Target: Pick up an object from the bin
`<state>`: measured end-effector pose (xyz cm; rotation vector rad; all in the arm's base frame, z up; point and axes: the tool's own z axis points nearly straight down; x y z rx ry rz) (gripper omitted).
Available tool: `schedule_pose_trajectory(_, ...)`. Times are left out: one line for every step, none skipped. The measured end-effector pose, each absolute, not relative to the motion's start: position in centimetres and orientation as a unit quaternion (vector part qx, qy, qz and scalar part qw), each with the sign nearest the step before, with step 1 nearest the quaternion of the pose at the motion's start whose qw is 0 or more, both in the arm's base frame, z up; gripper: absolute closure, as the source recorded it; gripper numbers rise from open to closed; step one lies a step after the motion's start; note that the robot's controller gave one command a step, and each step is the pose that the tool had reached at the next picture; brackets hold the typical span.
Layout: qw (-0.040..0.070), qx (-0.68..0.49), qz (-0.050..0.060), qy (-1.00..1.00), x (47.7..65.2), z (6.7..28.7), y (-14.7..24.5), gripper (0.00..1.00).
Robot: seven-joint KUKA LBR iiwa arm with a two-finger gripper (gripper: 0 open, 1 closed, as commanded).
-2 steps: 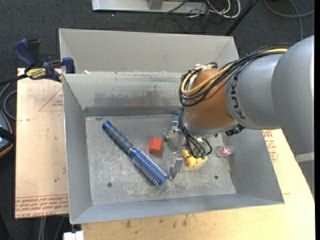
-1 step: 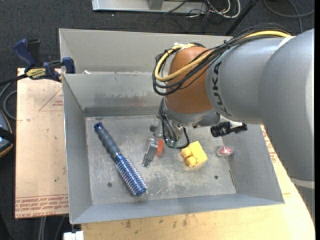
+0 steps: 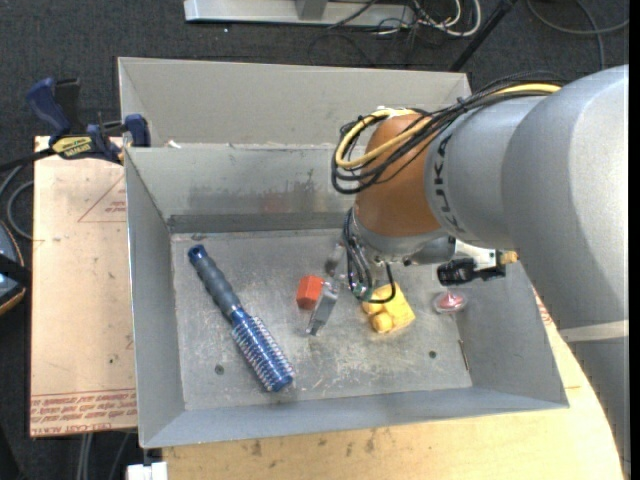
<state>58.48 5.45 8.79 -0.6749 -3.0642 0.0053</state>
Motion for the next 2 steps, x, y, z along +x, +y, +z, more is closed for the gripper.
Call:
schedule_pose_trajectory(0.000,-0.212,0.000,-0.977,58.6,9.1,5.8,1.00)
schedule_pose_trajectory(-0.005,-0.211,-0.002,-0.977,58.6,22.7,5.6,1.00)
